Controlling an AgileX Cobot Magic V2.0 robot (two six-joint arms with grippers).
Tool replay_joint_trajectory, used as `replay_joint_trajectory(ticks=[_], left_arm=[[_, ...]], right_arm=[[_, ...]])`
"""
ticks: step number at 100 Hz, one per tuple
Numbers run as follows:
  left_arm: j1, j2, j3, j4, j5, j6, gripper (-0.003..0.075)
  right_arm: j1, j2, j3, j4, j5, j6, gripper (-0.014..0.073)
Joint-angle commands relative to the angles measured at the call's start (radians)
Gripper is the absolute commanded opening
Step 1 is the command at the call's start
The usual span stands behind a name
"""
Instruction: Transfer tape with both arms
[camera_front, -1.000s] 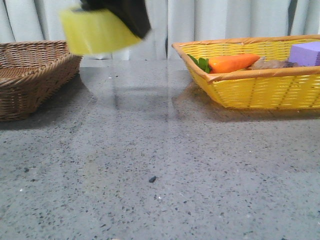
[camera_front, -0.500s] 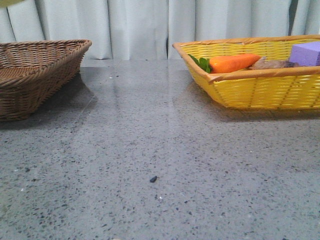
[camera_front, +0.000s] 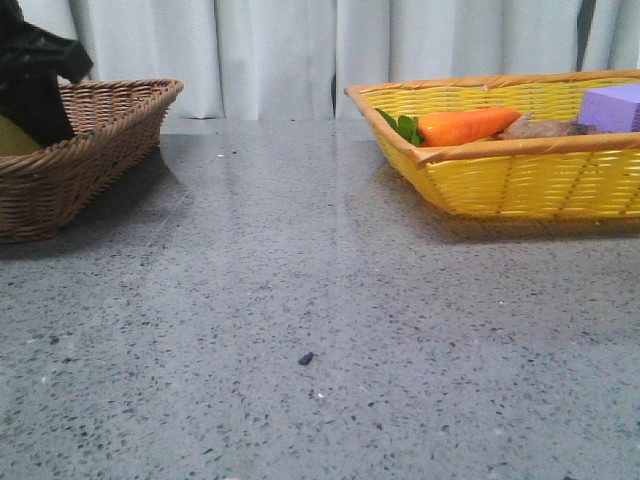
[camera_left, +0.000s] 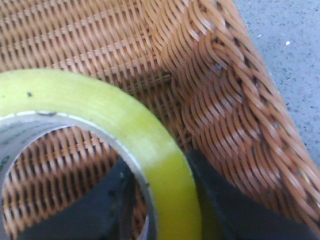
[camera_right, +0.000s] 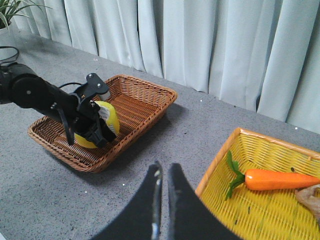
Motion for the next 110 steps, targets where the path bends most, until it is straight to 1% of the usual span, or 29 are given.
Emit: replay_joint_trajectory(ticks=[1, 11, 16, 23, 27, 29, 30, 34, 40, 43, 60, 69, 79, 90, 103, 110], left_arm=[[0.0, -0.021, -0.029, -0.004, -0.076, 0.001, -0.002], [0.0, -0.01, -0.029, -0.024, -0.076, 0.001, -0.0013], [0.0, -0.008, -0.029, -0.031, -0.076, 0.003, 0.0024], [0.0, -0.008, -0.029, -0.047, -0.074, 0.02, 0.0134], [0.0, -0.008, -0.029, -0.047, -0.074, 0.022, 0.0216], [0.0, -0.008, -0.029, -0.047, -0.074, 0.022, 0.0272], [0.0, -0.008, -0.029, -0.047, -0.074, 0.022, 0.0272], [0.0, -0.008, -0.031, -0.047, -0.072, 0.022, 0.0353], [0.0, -0.01, -0.035, -0.047, -0.066, 0.022, 0.0405], [0.0, -0.016, -0.035, -0.047, -0.065, 0.022, 0.0411], [0.0, -0.116, -0.057, -0.045, -0.052, 0.022, 0.0403], [0.0, -0.211, -0.059, -0.055, -0.06, 0.022, 0.0368], [0.0, -0.332, -0.059, -0.092, -0.05, 0.022, 0.028], [0.0, -0.481, -0.048, -0.133, -0.038, 0.022, 0.015], [0.0, -0.676, 0.035, -0.166, -0.046, 0.022, -0.0013], [0.0, -0.781, 0.099, -0.166, -0.052, 0.022, -0.0021]], right_arm=[[-0.001, -0.006, -0.018, -0.009, -0.069, -0.002, -0.0074], [-0.001, -0.006, -0.018, -0.009, -0.069, -0.002, -0.0074], [-0.001, -0.006, -0.018, -0.009, -0.069, -0.002, -0.0074], [-0.001, -0.006, -0.018, -0.009, -0.069, -0.002, -0.0074], [-0.001, -0.006, -0.018, -0.009, -0.069, -0.002, -0.0074], [-0.001, -0.006, -0.018, -0.009, -0.067, -0.002, -0.0074], [-0.001, -0.006, -0.018, -0.009, -0.067, -0.002, -0.0074], [-0.001, -0.006, -0.018, -0.009, -0.067, -0.002, -0.0074], [-0.001, -0.006, -0.018, -0.009, -0.069, -0.002, -0.0074], [-0.001, -0.006, -0.018, -0.009, -0.073, -0.002, -0.0074], [-0.001, -0.006, -0.014, -0.046, -0.076, -0.002, -0.0074], [-0.001, -0.006, 0.005, -0.077, -0.074, -0.002, -0.0074], [-0.001, -0.014, 0.046, -0.095, -0.078, -0.002, -0.0074], [-0.001, -0.046, 0.129, -0.106, -0.116, -0.002, -0.0074], [-0.001, -0.128, 0.239, -0.12, -0.185, -0.002, -0.0074], [-0.001, -0.193, 0.311, -0.121, -0.236, -0.002, -0.0074]])
